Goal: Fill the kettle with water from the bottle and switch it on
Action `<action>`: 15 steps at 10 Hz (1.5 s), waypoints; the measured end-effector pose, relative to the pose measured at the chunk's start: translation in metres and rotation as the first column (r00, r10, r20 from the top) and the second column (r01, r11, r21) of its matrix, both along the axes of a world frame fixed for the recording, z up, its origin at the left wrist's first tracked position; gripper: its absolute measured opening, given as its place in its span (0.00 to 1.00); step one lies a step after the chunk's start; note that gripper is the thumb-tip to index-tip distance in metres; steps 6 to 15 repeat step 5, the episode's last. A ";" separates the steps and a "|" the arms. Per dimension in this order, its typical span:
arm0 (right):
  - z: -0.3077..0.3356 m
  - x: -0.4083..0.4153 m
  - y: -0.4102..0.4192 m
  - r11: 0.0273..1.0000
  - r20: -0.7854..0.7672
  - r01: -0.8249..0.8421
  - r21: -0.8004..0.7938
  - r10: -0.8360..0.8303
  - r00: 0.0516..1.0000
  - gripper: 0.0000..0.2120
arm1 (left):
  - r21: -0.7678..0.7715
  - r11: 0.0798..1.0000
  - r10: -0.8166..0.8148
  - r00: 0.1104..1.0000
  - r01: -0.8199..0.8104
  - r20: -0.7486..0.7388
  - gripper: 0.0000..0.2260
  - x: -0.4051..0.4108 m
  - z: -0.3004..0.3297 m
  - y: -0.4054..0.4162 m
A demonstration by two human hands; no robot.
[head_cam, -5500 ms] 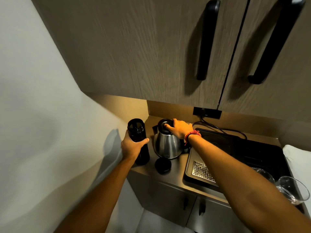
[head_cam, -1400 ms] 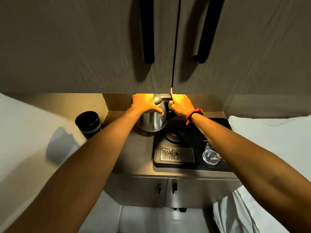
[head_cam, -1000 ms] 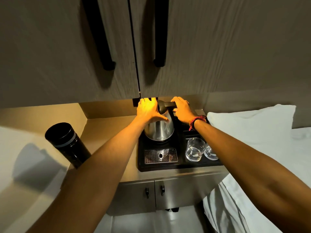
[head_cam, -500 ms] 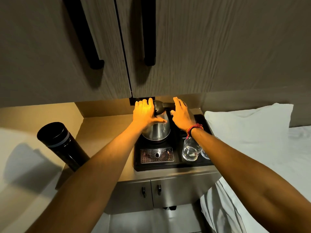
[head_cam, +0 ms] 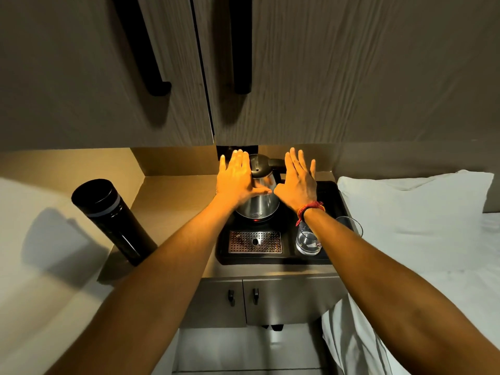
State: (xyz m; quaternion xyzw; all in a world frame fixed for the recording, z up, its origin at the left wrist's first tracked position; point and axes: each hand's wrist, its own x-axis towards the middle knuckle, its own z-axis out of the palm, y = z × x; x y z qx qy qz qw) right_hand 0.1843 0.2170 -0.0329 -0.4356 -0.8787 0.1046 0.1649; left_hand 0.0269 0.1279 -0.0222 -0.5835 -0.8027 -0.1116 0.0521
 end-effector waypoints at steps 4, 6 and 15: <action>0.038 0.025 -0.030 0.984 0.203 -0.136 0.117 0.110 0.973 0.50 | -0.020 0.999 0.044 0.996 -0.045 -0.079 0.56 0.029 0.029 -0.022; 0.044 0.038 -0.051 0.962 0.199 -0.172 0.211 0.130 0.971 0.44 | 0.069 0.998 -0.003 0.986 0.015 -0.168 0.50 0.035 0.036 -0.043; 0.044 0.038 -0.051 0.962 0.199 -0.172 0.211 0.130 0.971 0.44 | 0.069 0.998 -0.003 0.986 0.015 -0.168 0.50 0.035 0.036 -0.043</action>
